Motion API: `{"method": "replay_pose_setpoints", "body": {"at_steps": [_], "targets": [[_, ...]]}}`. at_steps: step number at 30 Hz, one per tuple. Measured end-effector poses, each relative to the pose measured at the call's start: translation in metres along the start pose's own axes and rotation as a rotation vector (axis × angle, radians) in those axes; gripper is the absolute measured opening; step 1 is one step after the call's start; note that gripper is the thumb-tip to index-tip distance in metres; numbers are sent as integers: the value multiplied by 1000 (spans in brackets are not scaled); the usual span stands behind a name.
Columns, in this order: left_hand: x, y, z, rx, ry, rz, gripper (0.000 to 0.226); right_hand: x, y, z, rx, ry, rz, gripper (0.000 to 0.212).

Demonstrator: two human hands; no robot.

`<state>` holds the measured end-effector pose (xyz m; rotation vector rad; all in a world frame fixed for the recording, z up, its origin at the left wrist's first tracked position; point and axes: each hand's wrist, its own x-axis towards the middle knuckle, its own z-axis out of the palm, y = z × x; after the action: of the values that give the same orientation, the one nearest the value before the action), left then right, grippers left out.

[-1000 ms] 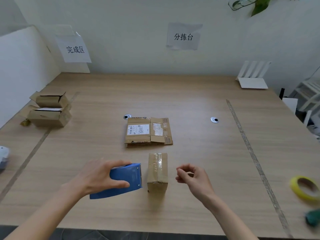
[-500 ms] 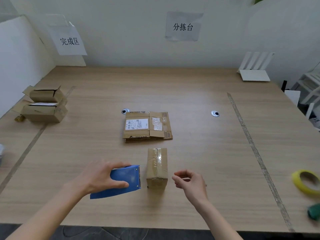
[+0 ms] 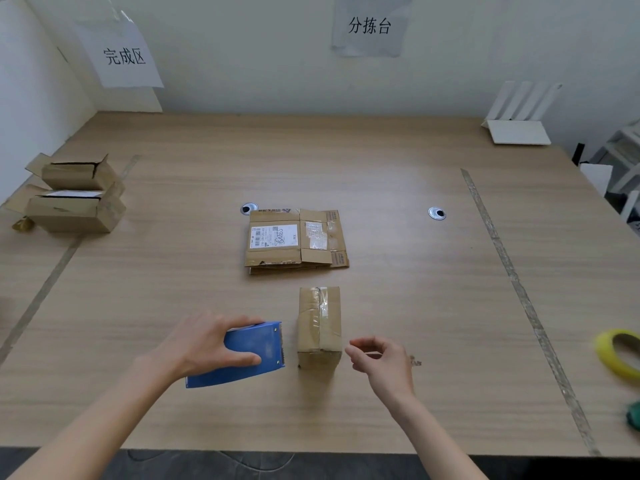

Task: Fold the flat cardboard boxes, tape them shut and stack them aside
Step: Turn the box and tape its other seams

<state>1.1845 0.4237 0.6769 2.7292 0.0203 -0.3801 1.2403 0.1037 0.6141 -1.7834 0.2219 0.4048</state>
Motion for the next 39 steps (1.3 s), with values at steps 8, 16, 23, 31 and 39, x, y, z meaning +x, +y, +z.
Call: {"method": "replay_pose_setpoints", "body": {"at_steps": [8,16,23,31,39], "targets": [[11,-6,8,-3,-23,-9,57,12,3,-2,249,-179,246,17],[16,-6,13,-10,-31,1,54,11,8,8,170,-145,146,11],[17,-5,16,-9,-25,16,53,11,2,14,26,-76,112,38],[13,-13,12,-13,-25,6,53,-6,-4,19,-342,227,-324,28],[10,-13,3,25,-18,-6,64,-3,-25,76,-771,-284,-668,57]]}}
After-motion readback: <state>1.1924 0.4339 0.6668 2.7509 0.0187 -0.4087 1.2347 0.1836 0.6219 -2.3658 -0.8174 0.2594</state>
